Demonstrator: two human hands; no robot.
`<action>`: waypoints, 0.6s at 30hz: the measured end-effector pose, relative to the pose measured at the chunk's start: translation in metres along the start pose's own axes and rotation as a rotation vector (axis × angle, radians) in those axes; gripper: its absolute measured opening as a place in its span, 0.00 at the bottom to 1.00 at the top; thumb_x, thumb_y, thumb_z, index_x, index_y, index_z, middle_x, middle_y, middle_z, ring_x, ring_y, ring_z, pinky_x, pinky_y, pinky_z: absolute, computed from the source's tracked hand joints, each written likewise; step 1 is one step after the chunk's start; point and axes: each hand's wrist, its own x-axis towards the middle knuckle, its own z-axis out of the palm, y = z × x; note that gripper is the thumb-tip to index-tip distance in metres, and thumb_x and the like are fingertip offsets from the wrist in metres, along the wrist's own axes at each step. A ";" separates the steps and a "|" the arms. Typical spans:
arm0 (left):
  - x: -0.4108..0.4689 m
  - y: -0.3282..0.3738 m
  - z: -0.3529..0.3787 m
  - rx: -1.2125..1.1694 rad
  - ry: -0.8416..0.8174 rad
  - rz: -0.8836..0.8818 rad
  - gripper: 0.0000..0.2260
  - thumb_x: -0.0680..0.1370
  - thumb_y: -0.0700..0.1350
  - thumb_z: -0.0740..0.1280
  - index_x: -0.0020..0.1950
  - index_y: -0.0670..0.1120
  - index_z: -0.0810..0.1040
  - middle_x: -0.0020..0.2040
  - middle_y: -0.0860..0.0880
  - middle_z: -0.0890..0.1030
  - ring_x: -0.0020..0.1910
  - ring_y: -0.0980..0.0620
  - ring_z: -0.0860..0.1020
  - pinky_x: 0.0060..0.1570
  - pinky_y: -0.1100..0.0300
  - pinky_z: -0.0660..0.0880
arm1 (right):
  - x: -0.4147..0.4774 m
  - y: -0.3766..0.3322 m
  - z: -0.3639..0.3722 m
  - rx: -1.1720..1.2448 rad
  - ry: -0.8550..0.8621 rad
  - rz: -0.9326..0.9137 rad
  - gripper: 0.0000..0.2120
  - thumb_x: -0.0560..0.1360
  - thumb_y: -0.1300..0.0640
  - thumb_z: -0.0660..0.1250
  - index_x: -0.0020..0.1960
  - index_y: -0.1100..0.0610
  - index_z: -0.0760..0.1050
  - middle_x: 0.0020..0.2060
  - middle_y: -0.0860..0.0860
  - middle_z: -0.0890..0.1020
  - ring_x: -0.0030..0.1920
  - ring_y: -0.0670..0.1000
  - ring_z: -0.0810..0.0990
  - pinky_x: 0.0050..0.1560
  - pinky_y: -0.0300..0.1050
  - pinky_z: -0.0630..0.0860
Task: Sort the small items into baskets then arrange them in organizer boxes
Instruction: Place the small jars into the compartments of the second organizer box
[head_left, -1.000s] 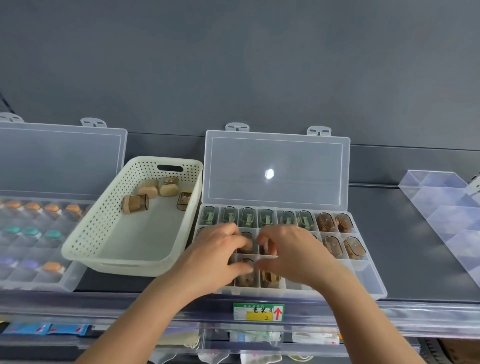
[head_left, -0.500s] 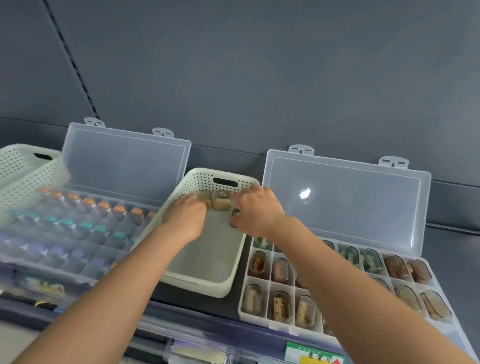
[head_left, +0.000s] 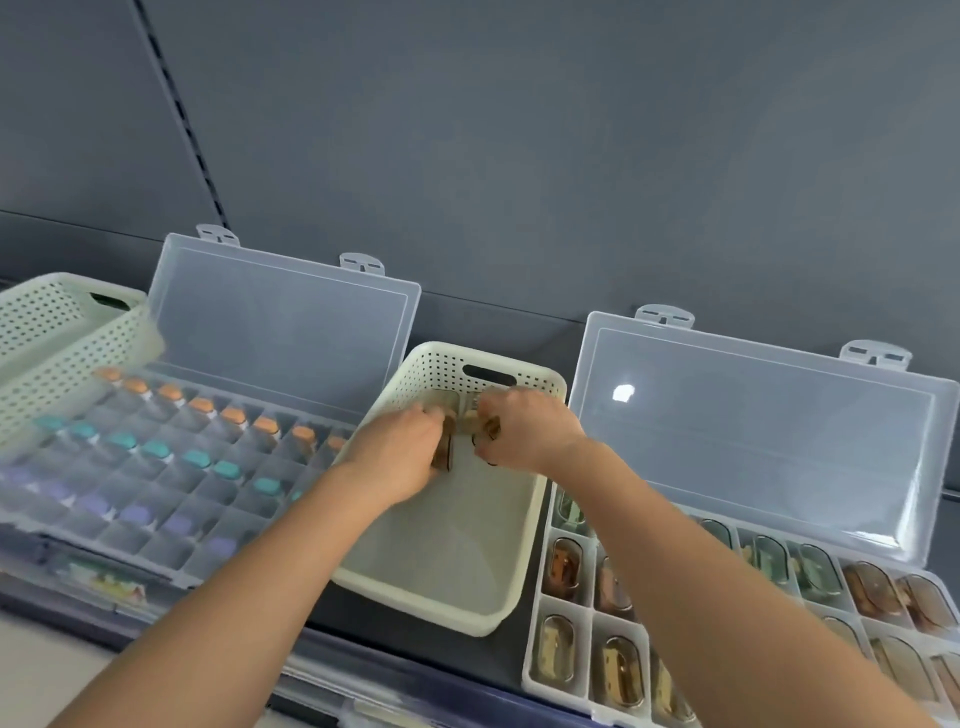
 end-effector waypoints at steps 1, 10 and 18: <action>-0.001 -0.001 -0.002 -0.104 0.009 -0.006 0.15 0.74 0.45 0.68 0.59 0.45 0.71 0.56 0.46 0.75 0.54 0.45 0.75 0.53 0.52 0.74 | -0.002 0.001 -0.003 0.158 0.047 0.016 0.12 0.72 0.52 0.66 0.55 0.51 0.75 0.49 0.52 0.77 0.50 0.54 0.76 0.50 0.46 0.75; -0.030 0.028 -0.029 -0.769 0.205 0.068 0.20 0.69 0.48 0.76 0.59 0.55 0.76 0.52 0.58 0.72 0.51 0.57 0.74 0.50 0.61 0.73 | -0.069 0.031 -0.029 1.601 -0.056 0.131 0.17 0.69 0.61 0.72 0.57 0.57 0.76 0.42 0.51 0.82 0.43 0.50 0.81 0.47 0.40 0.78; -0.054 0.087 -0.038 -0.951 0.034 0.230 0.26 0.70 0.62 0.68 0.65 0.76 0.62 0.52 0.77 0.69 0.55 0.79 0.65 0.50 0.67 0.66 | -0.151 0.065 -0.030 1.299 0.221 0.193 0.23 0.67 0.56 0.77 0.60 0.51 0.77 0.50 0.50 0.83 0.52 0.50 0.82 0.54 0.47 0.78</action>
